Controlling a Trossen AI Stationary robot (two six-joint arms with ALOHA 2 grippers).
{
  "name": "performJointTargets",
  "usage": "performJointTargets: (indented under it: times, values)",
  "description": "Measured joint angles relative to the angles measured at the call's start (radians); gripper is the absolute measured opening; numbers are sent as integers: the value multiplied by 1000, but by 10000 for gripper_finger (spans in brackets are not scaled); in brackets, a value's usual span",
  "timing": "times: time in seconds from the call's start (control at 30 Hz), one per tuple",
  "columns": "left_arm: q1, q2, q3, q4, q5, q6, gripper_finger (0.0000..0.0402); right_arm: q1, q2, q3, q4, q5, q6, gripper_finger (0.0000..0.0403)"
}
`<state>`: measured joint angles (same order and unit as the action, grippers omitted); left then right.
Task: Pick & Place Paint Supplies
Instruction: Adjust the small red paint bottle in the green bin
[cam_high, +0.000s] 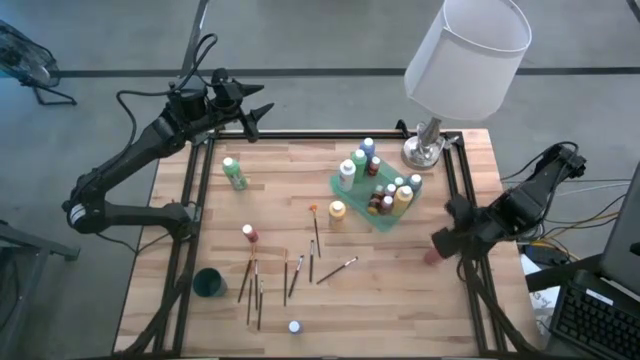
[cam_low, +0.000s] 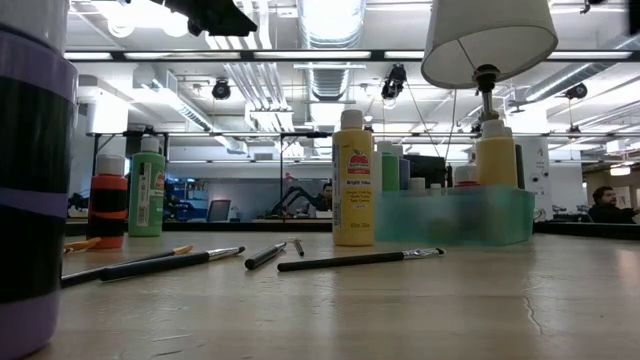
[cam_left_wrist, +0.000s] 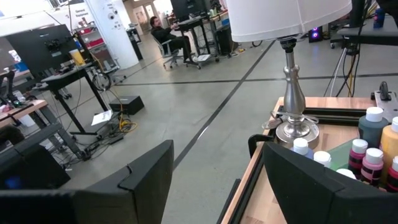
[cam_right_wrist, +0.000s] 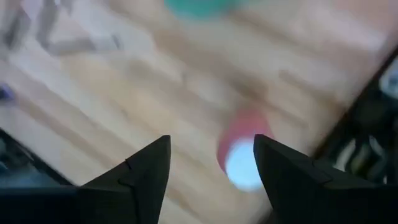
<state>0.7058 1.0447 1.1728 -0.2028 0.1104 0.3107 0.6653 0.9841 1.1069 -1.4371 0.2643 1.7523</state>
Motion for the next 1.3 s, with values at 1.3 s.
performJointTargets:
  times: [1.3]
  values:
    - [0, 0, 0, 0, 0, 0, 252, -814, 572, 420, 65, -219, -2030, 198]
